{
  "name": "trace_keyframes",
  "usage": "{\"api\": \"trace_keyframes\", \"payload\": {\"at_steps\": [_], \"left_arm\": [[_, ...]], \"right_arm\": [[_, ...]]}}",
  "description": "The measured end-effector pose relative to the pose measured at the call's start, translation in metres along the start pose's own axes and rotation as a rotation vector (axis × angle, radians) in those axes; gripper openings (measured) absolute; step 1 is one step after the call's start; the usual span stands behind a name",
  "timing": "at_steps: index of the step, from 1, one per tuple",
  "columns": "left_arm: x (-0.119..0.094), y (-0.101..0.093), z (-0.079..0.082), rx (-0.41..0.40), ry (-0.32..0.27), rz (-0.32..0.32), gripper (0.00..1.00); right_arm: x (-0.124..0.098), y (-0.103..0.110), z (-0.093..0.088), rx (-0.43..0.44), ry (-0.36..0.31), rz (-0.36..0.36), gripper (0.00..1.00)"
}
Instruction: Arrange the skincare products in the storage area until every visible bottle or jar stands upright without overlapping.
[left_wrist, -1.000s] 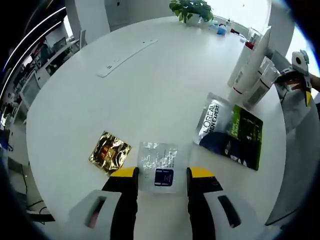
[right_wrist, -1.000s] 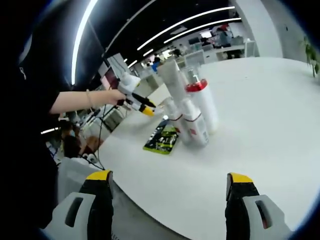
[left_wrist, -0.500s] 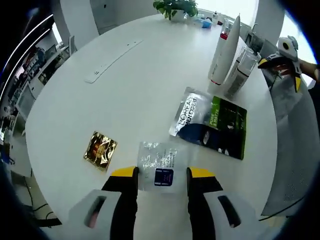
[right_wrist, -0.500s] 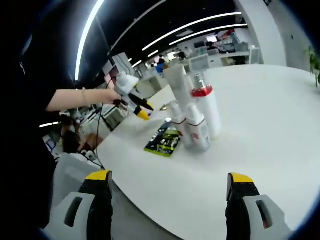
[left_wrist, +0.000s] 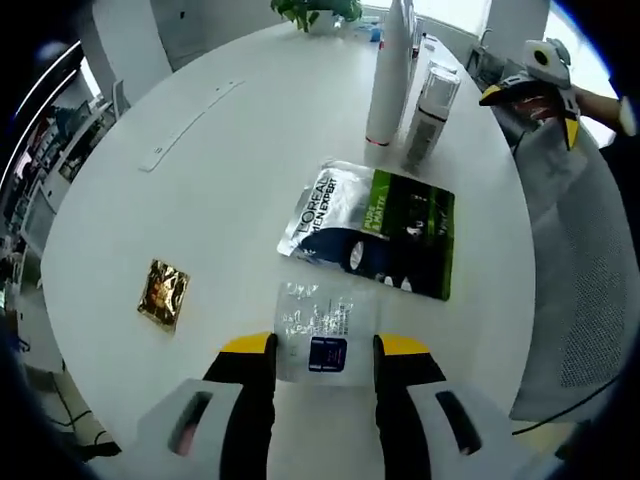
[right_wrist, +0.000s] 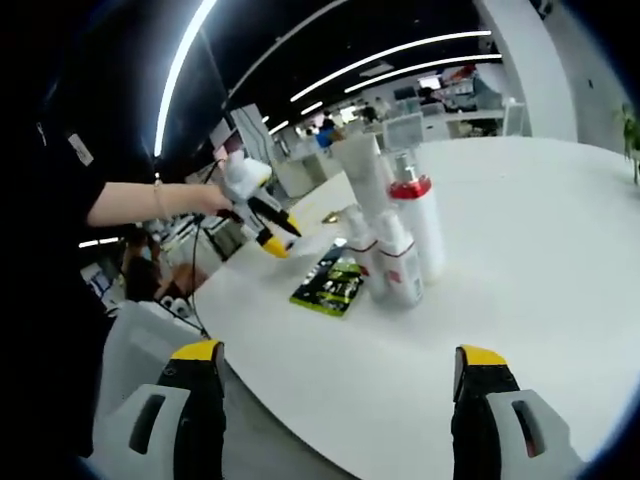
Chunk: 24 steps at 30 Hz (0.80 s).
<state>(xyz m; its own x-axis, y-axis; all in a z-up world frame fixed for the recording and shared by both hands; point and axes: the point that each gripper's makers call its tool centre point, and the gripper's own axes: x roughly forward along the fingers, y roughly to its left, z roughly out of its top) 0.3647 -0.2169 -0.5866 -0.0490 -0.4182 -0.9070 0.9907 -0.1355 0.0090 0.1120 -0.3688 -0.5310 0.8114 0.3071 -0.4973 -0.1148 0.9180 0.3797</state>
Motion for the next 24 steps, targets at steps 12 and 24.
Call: {"api": "trace_keyframes", "payload": {"at_steps": [12, 24], "left_arm": [[0.003, -0.033, -0.012, 0.039, 0.018, -0.052, 0.34], [0.016, -0.052, -0.02, 0.09, 0.044, -0.09, 0.34]], "right_arm": [[0.0, 0.002, 0.0, -0.017, -0.001, 0.009, 0.99], [0.0, 0.004, 0.0, -0.018, 0.001, 0.009, 0.99]]}}
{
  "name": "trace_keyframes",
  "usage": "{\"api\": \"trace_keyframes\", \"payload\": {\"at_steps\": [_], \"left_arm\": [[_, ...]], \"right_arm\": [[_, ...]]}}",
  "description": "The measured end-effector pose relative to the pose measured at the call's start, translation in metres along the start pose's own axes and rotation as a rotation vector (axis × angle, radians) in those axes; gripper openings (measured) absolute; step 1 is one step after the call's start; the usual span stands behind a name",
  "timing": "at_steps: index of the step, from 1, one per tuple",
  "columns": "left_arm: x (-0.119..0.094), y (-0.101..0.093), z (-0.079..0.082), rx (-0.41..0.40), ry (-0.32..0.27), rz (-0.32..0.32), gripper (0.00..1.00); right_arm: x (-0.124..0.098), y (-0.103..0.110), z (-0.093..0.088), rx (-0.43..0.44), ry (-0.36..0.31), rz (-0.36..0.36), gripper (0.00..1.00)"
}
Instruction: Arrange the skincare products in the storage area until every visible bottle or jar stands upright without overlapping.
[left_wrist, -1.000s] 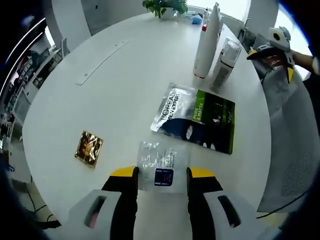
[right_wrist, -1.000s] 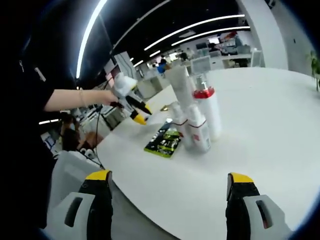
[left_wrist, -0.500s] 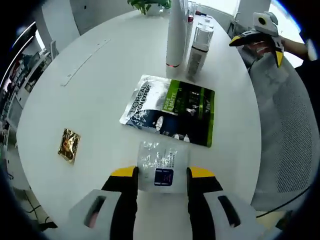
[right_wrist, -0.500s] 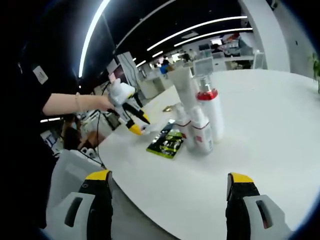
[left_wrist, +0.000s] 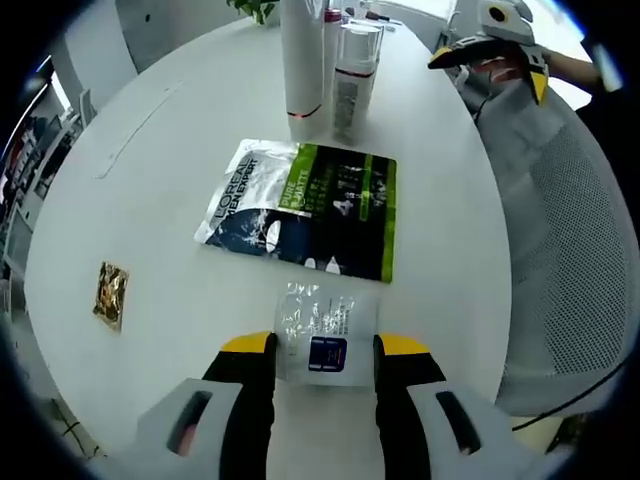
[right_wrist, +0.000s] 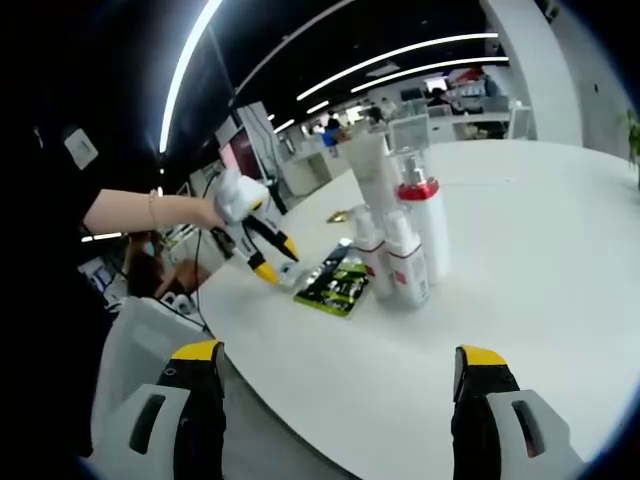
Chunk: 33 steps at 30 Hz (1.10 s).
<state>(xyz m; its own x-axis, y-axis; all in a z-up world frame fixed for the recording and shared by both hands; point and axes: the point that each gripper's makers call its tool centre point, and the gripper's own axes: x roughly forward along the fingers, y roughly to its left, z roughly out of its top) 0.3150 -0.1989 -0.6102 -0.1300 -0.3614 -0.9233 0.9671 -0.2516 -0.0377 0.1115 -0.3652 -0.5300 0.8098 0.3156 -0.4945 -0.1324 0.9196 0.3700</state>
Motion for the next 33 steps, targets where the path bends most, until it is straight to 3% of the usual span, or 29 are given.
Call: {"api": "trace_keyframes", "payload": {"at_steps": [33], "left_arm": [[0.0108, 0.0006, -0.0038, 0.023, 0.036, 0.007, 0.35]], "right_arm": [[-0.0002, 0.0005, -0.0007, 0.01, 0.006, -0.006, 0.99]]}}
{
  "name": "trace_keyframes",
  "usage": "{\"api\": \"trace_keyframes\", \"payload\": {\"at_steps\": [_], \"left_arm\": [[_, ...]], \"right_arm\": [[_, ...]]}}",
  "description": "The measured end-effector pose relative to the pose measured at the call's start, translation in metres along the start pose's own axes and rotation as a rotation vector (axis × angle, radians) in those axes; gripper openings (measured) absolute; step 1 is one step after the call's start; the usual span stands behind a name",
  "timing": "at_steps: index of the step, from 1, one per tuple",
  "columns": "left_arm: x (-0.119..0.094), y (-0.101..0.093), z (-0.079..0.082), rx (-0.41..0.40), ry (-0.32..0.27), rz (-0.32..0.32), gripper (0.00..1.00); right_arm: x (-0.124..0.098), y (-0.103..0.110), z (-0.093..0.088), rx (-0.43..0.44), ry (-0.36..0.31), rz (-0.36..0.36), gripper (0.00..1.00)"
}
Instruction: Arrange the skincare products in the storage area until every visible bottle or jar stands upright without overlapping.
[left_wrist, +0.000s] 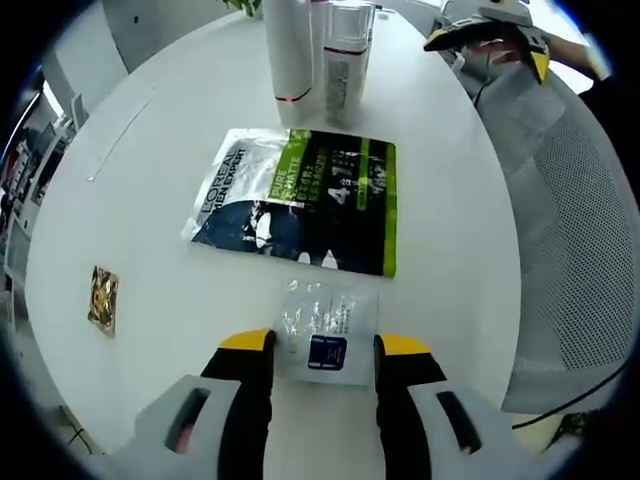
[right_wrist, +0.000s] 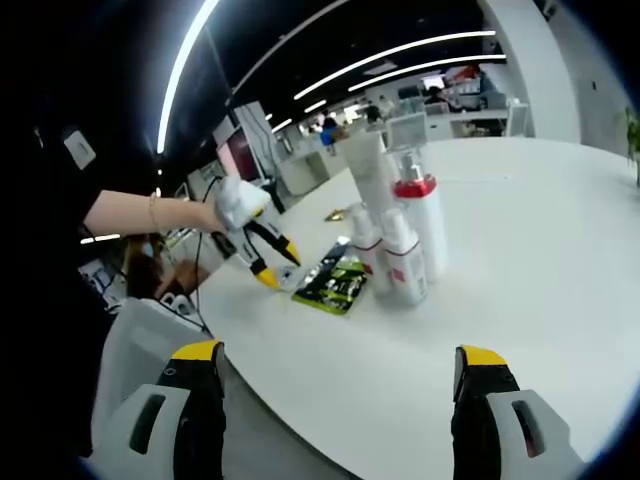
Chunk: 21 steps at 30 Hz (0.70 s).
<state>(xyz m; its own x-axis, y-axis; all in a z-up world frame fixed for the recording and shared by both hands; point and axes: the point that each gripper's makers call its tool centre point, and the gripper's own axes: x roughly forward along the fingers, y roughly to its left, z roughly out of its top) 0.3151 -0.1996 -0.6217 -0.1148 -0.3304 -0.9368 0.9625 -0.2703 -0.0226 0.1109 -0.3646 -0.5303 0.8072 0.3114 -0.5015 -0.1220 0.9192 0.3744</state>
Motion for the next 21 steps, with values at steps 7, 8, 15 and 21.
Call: {"api": "trace_keyframes", "payload": {"at_steps": [7, 8, 15, 21], "left_arm": [[-0.002, 0.0, 0.0, -0.017, -0.003, 0.007, 0.38], [-0.002, 0.0, 0.0, -0.019, -0.005, 0.008, 0.38], [-0.012, 0.003, 0.001, -0.074, -0.031, 0.037, 0.44], [-0.02, 0.007, -0.005, -0.14, -0.039, 0.075, 0.51]], "right_arm": [[0.0, 0.001, 0.0, 0.0, 0.001, 0.002, 0.99], [0.0, 0.001, 0.0, -0.001, 0.002, 0.003, 0.99], [0.0, 0.002, 0.001, -0.006, 0.0, 0.008, 0.99], [0.0, 0.003, 0.001, -0.016, -0.003, 0.011, 0.99]]}}
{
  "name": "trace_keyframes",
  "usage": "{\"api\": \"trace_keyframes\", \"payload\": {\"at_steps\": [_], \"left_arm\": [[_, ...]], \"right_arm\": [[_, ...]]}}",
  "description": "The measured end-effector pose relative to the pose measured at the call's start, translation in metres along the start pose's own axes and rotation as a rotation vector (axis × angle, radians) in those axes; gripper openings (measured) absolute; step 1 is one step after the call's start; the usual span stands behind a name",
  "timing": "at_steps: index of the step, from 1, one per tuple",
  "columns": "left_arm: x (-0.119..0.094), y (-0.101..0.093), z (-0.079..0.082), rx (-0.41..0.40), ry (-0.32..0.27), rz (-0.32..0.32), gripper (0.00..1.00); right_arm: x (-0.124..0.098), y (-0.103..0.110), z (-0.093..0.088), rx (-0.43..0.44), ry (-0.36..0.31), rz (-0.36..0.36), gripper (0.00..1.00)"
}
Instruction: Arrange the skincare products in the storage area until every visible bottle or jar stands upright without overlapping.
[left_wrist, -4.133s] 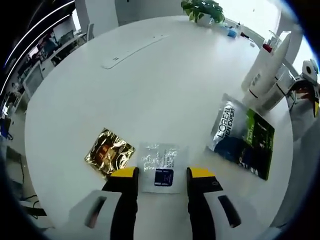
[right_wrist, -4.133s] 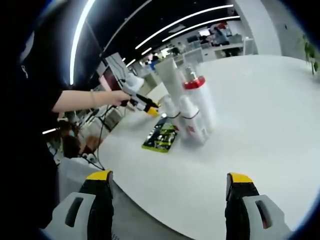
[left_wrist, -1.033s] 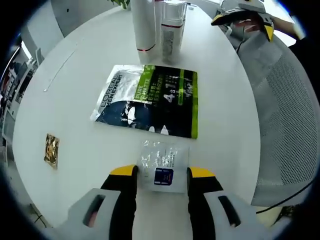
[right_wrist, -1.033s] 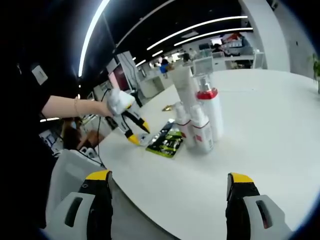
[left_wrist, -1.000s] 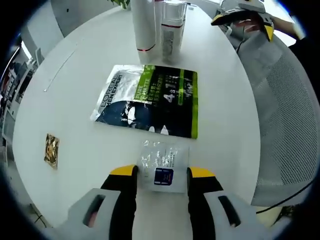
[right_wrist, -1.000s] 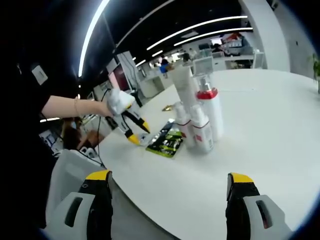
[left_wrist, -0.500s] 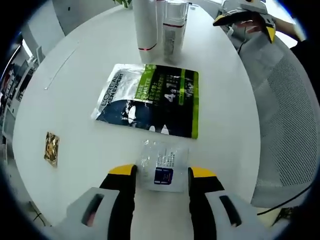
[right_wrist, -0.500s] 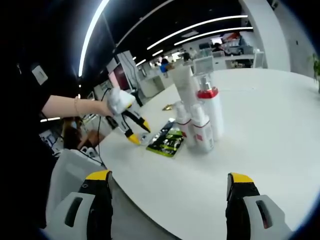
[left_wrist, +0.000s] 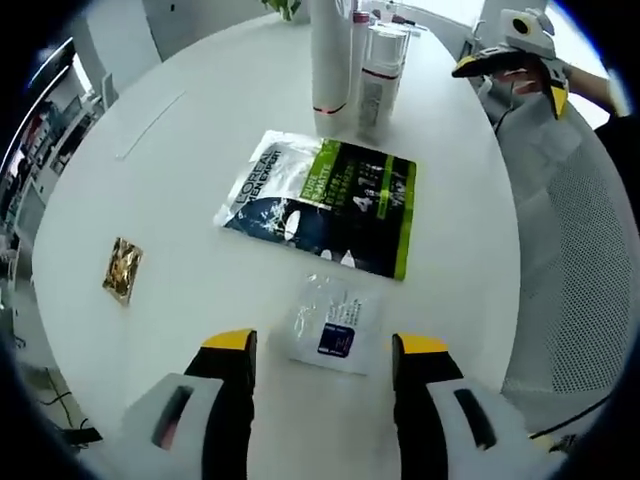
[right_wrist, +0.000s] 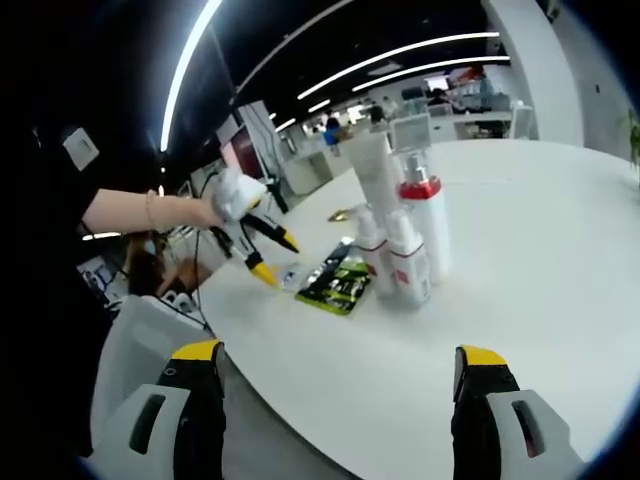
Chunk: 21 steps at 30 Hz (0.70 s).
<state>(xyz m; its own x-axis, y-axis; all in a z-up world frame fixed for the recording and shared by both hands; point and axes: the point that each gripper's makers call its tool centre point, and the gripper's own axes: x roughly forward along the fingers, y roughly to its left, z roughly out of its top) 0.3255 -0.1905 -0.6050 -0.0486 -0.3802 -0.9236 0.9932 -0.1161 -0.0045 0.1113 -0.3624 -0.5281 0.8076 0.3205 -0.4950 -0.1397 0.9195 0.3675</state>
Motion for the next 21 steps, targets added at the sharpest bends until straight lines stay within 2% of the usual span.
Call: {"api": "trace_keyframes", "payload": {"at_steps": [4, 9, 13, 15, 20, 21], "left_arm": [[-0.004, 0.0, -0.001, -0.057, -0.01, 0.02, 0.55], [-0.011, -0.003, -0.003, -0.081, -0.012, 0.046, 0.61], [-0.019, -0.008, -0.004, -0.16, -0.057, 0.053, 0.62], [-0.022, -0.004, -0.009, -0.202, -0.079, 0.058, 0.62], [-0.03, -0.014, -0.012, -0.314, -0.136, 0.066, 0.63], [-0.032, -0.016, -0.011, -0.352, -0.162, 0.073, 0.63]], "right_arm": [[0.0, 0.001, 0.001, -0.004, -0.004, 0.003, 0.99], [0.0, 0.002, 0.001, -0.01, -0.006, 0.008, 0.99], [0.0, 0.003, 0.002, -0.013, -0.009, 0.01, 0.99], [0.001, 0.004, 0.001, -0.02, -0.005, 0.013, 0.99], [0.0, 0.005, 0.002, -0.029, -0.005, 0.018, 0.99], [0.0, 0.005, 0.002, -0.028, -0.008, 0.018, 0.99]]}}
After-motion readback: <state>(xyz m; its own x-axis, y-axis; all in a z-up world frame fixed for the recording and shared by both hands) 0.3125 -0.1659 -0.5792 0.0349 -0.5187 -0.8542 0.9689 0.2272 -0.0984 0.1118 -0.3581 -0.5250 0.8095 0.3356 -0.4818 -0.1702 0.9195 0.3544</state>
